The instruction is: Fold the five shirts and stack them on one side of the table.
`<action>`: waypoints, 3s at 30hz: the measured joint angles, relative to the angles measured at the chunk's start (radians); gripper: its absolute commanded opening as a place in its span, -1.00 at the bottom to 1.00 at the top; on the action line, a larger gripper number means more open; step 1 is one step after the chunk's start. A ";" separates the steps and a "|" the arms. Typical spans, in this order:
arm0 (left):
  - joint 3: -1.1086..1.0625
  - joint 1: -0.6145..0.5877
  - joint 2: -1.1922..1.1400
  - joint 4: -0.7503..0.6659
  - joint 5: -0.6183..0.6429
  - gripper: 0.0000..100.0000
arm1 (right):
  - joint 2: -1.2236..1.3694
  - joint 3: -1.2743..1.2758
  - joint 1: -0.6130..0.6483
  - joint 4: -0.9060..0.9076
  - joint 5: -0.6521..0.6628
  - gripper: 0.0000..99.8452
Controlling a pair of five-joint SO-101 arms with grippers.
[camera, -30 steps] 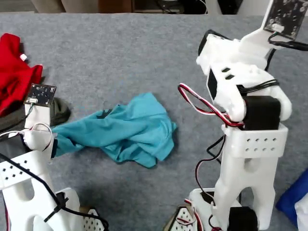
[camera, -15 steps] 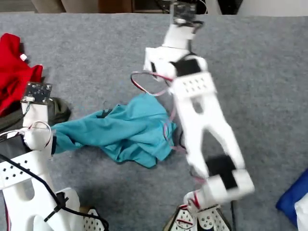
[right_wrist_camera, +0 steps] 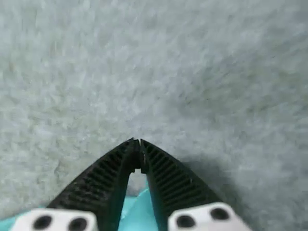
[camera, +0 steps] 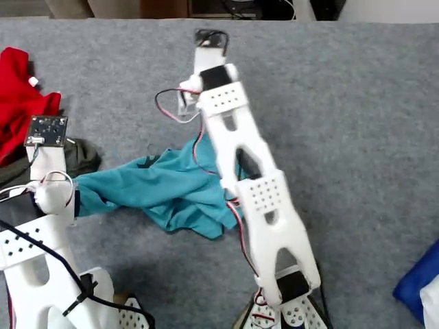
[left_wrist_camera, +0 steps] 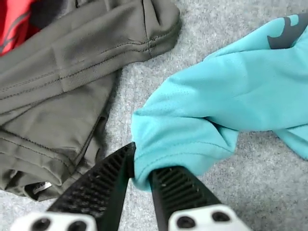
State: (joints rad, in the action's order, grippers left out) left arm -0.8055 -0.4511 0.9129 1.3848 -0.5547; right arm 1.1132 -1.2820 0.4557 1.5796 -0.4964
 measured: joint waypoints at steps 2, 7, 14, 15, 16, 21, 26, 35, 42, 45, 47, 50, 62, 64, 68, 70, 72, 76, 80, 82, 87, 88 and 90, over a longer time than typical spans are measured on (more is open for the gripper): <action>-0.003 0.009 0.000 -0.005 0.000 -0.96 | 0.083 -0.144 0.005 0.078 0.000 -0.55; -0.003 0.032 0.000 -0.005 0.000 -0.96 | 0.147 -0.307 0.002 0.180 0.000 -0.51; -0.023 0.032 0.000 -0.052 0.000 -0.96 | 0.147 -0.255 -0.037 0.189 0.000 -0.58; -0.025 0.032 0.000 -0.060 0.000 -0.96 | 0.147 -0.233 -0.034 0.189 0.000 -0.58; -0.025 0.032 0.000 -0.063 0.000 -0.96 | 0.147 -0.215 -0.034 0.189 0.000 -0.58; -0.025 0.032 0.000 -0.066 0.000 -0.96 | 0.147 -0.123 -0.037 0.189 0.000 -0.58; -0.025 0.032 0.000 -0.066 0.000 -0.96 | 0.147 -0.097 -0.037 0.189 0.000 -0.59; -0.025 0.032 0.000 -0.066 0.000 -0.96 | 0.147 -0.097 -0.023 0.189 0.037 -0.98; -0.025 0.032 0.000 -0.066 0.000 -0.96 | 0.118 -0.104 -0.037 0.189 0.009 -0.99; -0.025 0.032 0.000 -0.066 0.000 -0.96 | 0.048 -0.117 -0.064 0.189 -0.018 -0.99; -0.025 0.032 0.000 -0.066 0.000 -0.96 | -0.015 -0.118 -0.068 0.189 -0.023 -0.99; -0.025 0.032 0.000 -0.066 0.000 -0.96 | -0.110 -0.118 -0.068 0.189 -0.023 -0.99; -0.025 0.032 0.000 -0.135 0.092 -0.96 | -0.468 -0.118 -0.068 0.192 -0.023 -0.99; -0.025 0.032 0.000 -0.166 0.146 -0.96 | -0.525 -0.118 -0.068 0.192 -0.023 -0.99; -0.025 0.032 0.000 -0.216 0.272 -0.78 | -0.608 -0.120 -0.068 0.192 0.000 -0.99; -0.025 0.038 0.000 -0.221 0.318 -0.53 | -0.637 -0.100 -0.068 0.192 0.002 -0.99; -0.025 0.043 0.000 -0.221 0.339 -0.33 | -0.663 -0.054 -0.068 0.192 0.002 -0.99; -0.025 0.012 0.000 -0.221 0.410 -0.26 | -0.709 0.087 -0.068 0.192 0.002 -0.99; 0.012 -0.071 0.000 -0.226 0.470 -0.26 | -0.755 0.199 -0.078 0.192 0.002 -0.99; 0.032 -0.106 0.000 -0.244 0.496 -0.26 | -0.776 0.210 -0.097 0.192 0.026 -0.99; 0.037 -0.071 -0.017 -0.288 0.585 -0.26 | -0.818 0.222 -0.150 0.192 0.080 -0.99; 0.037 -0.040 -0.035 -0.304 0.608 -0.26 | -0.821 0.222 -0.158 0.192 0.084 -0.99; 0.034 0.025 -0.089 -0.356 0.660 -0.26 | -0.821 0.222 -0.164 0.192 0.098 -0.99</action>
State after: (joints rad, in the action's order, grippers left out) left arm -0.7718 -0.4266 0.8239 1.0288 0.1051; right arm 0.2923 -1.0595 0.2915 1.7714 -0.3982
